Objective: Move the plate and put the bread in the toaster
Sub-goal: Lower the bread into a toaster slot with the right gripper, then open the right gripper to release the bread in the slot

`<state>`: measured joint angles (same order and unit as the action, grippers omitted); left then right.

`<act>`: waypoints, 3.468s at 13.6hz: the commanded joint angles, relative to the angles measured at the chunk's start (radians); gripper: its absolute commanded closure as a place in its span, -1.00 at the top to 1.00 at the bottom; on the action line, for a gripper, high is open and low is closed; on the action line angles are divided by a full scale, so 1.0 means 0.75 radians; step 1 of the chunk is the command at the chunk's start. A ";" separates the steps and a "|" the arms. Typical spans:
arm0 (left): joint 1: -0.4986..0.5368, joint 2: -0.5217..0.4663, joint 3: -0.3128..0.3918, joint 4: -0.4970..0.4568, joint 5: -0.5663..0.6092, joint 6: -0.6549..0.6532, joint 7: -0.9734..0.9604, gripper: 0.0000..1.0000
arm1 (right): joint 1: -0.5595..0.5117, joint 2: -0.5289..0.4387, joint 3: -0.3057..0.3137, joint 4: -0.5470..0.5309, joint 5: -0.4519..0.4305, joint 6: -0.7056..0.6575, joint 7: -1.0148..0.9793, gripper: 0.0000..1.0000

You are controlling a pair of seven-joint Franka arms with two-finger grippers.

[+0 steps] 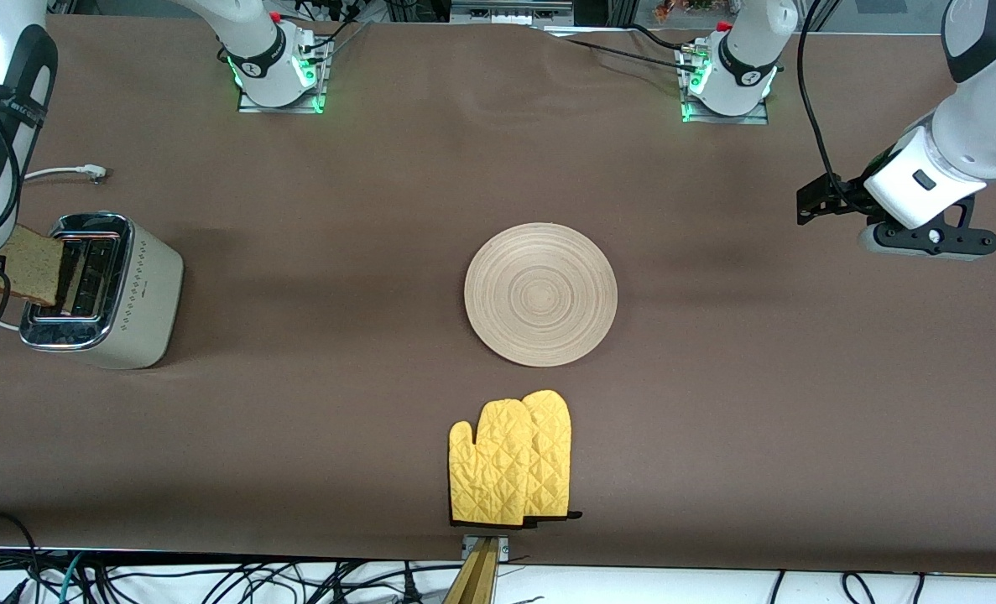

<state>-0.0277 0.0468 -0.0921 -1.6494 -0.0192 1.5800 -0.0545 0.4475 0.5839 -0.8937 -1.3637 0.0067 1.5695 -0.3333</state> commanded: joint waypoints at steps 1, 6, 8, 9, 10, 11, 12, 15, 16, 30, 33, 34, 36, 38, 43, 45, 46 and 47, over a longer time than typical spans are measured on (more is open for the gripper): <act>0.004 -0.003 0.002 0.011 -0.021 -0.021 0.022 1.00 | -0.036 0.021 0.001 0.004 0.030 0.038 -0.024 -1.00; 0.004 -0.003 0.002 0.011 -0.021 -0.021 0.022 1.00 | -0.057 0.070 -0.001 -0.004 0.122 0.061 -0.057 -1.00; 0.004 -0.003 0.002 0.009 -0.021 -0.023 0.024 1.00 | -0.057 0.074 -0.001 -0.004 0.138 0.065 -0.057 -1.00; 0.004 -0.003 0.002 0.011 -0.021 -0.029 0.022 1.00 | -0.057 0.082 -0.001 -0.006 0.142 0.069 -0.057 -1.00; 0.004 -0.003 0.002 0.011 -0.021 -0.035 0.020 1.00 | -0.057 0.085 0.001 -0.008 0.146 0.069 -0.057 -1.00; 0.004 -0.003 0.002 0.011 -0.021 -0.037 0.022 1.00 | -0.057 0.087 -0.001 -0.016 0.173 0.071 -0.057 -1.00; 0.004 -0.003 0.002 0.011 -0.021 -0.037 0.020 1.00 | -0.059 0.091 0.001 -0.020 0.195 0.077 -0.057 -1.00; 0.004 -0.003 0.002 0.011 -0.021 -0.037 0.019 1.00 | -0.079 0.117 -0.001 -0.025 0.240 0.096 -0.057 -1.00; 0.004 -0.003 0.002 0.011 -0.021 -0.037 0.019 1.00 | -0.081 0.123 0.001 -0.025 0.249 0.102 -0.057 -1.00; 0.002 -0.003 0.000 0.011 -0.019 -0.037 0.026 1.00 | -0.096 0.132 -0.009 -0.010 0.306 0.118 -0.096 0.80; 0.002 -0.003 0.000 0.011 -0.019 -0.037 0.026 1.00 | -0.089 0.085 -0.009 -0.002 0.314 0.059 -0.100 0.99; 0.002 -0.003 0.000 0.011 -0.019 -0.037 0.024 1.00 | -0.085 0.070 -0.007 -0.002 0.314 0.045 -0.098 0.99; 0.002 -0.003 0.000 0.011 -0.019 -0.037 0.026 1.00 | -0.049 0.060 -0.007 0.039 0.316 -0.018 -0.098 0.99; 0.002 -0.003 0.000 0.011 -0.017 -0.035 0.026 1.00 | -0.010 0.060 -0.011 0.108 0.314 -0.106 -0.091 1.00; 0.002 -0.003 0.000 0.011 -0.019 -0.035 0.026 1.00 | 0.062 0.005 -0.001 0.149 0.314 -0.192 -0.085 1.00; 0.002 -0.003 0.000 0.011 -0.019 -0.035 0.024 1.00 | 0.021 -0.080 0.131 0.145 0.298 -0.188 -0.079 1.00; 0.002 -0.003 0.000 0.011 -0.017 -0.035 0.024 1.00 | -0.076 -0.140 0.284 0.139 0.249 -0.180 -0.063 1.00; 0.002 -0.003 0.000 0.011 -0.017 -0.035 0.024 1.00 | -0.187 -0.189 0.456 0.133 0.176 -0.176 -0.041 1.00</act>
<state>-0.0279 0.0468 -0.0927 -1.6494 -0.0192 1.5669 -0.0544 0.4404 0.5423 -0.7551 -1.2516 0.2026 1.4460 -0.3885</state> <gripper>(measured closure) 0.000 0.000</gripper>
